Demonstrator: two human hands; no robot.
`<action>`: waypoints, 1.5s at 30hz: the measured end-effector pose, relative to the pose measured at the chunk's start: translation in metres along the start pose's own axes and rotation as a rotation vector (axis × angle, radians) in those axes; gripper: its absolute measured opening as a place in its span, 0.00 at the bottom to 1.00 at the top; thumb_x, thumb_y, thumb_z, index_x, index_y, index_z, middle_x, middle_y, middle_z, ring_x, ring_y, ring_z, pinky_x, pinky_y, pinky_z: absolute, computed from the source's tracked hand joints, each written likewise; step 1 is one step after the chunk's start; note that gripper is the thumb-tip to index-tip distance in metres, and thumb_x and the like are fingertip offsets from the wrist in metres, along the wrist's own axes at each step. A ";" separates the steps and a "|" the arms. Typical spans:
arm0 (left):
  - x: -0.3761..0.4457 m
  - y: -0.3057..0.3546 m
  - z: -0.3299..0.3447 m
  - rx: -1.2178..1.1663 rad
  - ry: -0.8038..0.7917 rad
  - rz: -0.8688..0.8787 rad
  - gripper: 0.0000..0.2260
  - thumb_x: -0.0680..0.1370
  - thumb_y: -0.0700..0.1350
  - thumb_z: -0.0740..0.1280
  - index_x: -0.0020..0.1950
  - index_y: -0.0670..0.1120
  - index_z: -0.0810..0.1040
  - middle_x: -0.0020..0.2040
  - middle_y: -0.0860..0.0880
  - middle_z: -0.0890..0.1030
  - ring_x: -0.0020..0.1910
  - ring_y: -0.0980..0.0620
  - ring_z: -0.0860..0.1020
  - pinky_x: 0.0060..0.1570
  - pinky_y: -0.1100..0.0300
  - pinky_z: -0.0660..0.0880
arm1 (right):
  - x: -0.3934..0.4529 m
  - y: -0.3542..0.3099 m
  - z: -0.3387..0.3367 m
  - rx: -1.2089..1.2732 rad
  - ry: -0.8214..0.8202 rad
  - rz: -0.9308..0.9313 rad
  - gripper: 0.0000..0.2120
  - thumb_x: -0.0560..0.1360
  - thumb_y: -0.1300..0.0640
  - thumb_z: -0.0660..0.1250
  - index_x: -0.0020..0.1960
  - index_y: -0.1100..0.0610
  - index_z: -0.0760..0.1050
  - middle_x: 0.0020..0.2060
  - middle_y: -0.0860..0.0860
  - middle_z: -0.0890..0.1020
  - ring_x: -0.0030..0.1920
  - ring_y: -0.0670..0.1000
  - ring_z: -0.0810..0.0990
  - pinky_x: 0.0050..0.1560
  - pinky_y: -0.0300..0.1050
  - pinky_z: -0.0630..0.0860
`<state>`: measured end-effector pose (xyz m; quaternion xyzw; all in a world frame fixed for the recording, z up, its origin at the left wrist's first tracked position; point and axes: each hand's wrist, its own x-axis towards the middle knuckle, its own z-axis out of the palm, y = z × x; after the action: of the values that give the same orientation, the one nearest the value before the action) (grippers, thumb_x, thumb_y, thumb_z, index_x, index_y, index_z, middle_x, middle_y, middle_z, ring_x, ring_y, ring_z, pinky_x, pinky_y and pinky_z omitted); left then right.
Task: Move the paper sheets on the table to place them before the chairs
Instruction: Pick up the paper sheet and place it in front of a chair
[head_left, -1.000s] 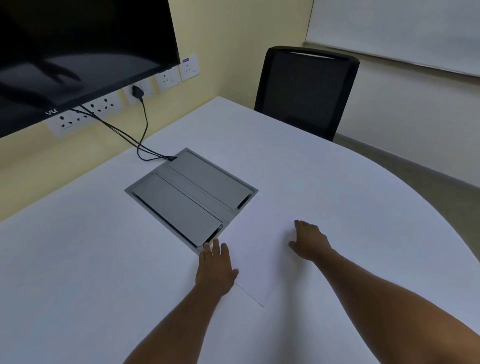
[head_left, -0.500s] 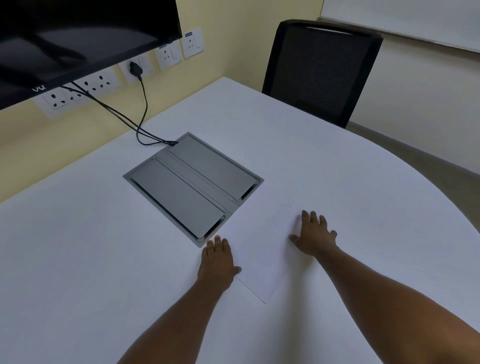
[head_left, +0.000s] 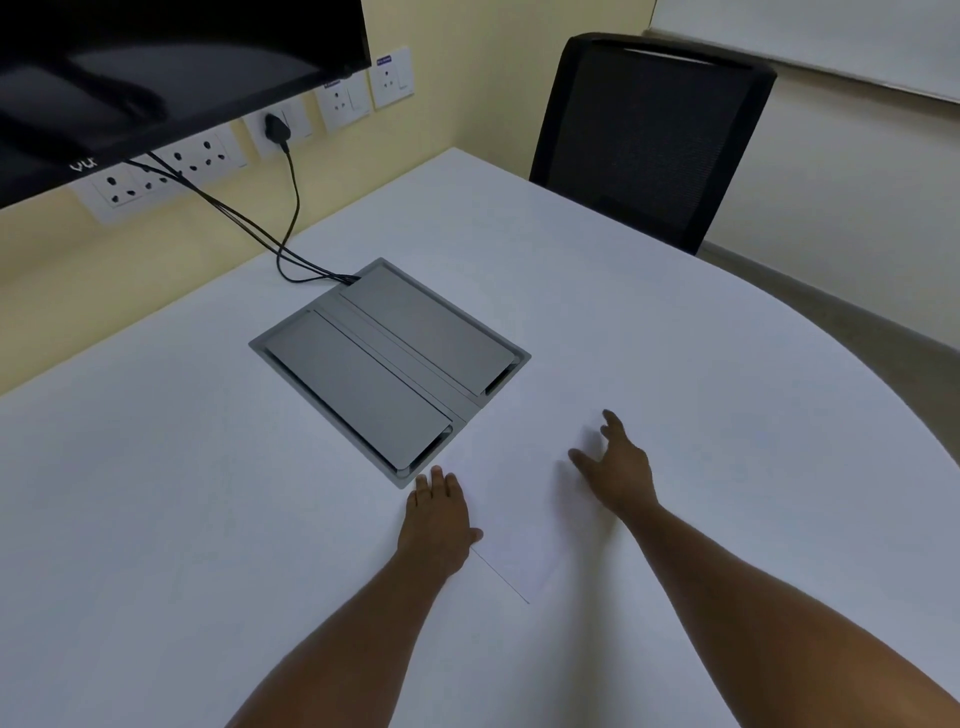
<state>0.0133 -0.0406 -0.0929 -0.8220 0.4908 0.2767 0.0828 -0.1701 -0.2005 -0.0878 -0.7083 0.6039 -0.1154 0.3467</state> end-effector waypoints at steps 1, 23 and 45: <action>0.000 0.000 0.001 0.002 0.000 0.003 0.39 0.81 0.56 0.60 0.78 0.37 0.41 0.79 0.37 0.40 0.79 0.37 0.42 0.78 0.47 0.47 | -0.002 -0.002 0.001 0.140 0.050 0.050 0.38 0.75 0.49 0.71 0.79 0.54 0.56 0.71 0.56 0.73 0.70 0.59 0.72 0.69 0.54 0.69; 0.003 0.000 0.006 0.023 0.001 -0.007 0.38 0.81 0.55 0.59 0.78 0.37 0.41 0.79 0.37 0.39 0.79 0.37 0.42 0.77 0.47 0.47 | -0.002 0.001 -0.002 0.016 -0.053 -0.035 0.40 0.75 0.46 0.70 0.79 0.54 0.54 0.71 0.56 0.73 0.71 0.59 0.70 0.68 0.56 0.70; -0.013 -0.006 0.009 -0.178 0.244 0.065 0.32 0.82 0.52 0.57 0.79 0.40 0.48 0.80 0.40 0.43 0.80 0.42 0.46 0.77 0.50 0.53 | -0.048 -0.023 0.009 0.560 0.250 0.423 0.04 0.73 0.61 0.66 0.41 0.62 0.77 0.36 0.53 0.80 0.42 0.58 0.79 0.51 0.57 0.81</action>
<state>0.0099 -0.0239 -0.0944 -0.8373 0.4971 0.2196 -0.0598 -0.1586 -0.1519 -0.0677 -0.4260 0.7195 -0.2878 0.4669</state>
